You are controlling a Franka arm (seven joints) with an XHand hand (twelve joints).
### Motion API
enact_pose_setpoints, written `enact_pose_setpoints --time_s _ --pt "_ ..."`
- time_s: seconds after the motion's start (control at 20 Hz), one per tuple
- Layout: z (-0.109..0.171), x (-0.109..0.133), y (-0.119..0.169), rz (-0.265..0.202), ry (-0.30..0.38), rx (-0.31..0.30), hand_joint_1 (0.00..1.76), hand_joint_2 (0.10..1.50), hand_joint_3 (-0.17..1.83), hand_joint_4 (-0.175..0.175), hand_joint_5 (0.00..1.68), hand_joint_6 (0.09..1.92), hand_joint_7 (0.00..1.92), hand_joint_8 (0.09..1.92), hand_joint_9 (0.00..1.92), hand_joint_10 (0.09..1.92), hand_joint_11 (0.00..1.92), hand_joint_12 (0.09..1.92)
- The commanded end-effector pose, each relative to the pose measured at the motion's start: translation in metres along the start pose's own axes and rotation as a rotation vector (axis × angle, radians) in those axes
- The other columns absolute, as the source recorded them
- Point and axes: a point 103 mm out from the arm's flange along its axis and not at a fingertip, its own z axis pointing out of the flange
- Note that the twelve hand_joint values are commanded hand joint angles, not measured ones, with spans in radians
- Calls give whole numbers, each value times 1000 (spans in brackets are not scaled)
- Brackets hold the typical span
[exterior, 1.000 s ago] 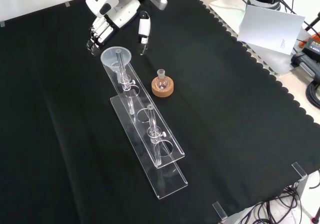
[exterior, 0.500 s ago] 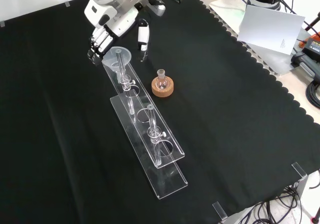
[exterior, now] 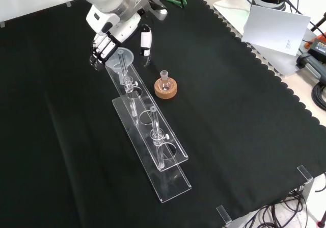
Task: Pick up the funnel from the transparent funnel stand.
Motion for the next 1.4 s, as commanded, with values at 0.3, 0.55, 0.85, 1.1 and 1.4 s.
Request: enact_pose_setpoints --time_s 0.3,0.55,0.85,1.1,1.4 --pt "6 -6 6 18 -24 20 676 921 -175 -99 98 87 0 406 103 940 227 1554" --pt "7 -9 7 21 -48 30 719 927 -175 -98 112 87 0 458 156 911 224 1553" --pt "7 -9 7 22 -71 23 736 928 -175 -97 124 87 0 525 214 876 218 1554" --pt "6 -7 9 35 -96 0 749 938 -175 -95 197 87 68 747 486 729 223 1542" --pt "-4 -6 -1 98 -249 -128 810 985 -175 -85 415 87 340 771 772 637 323 1465"
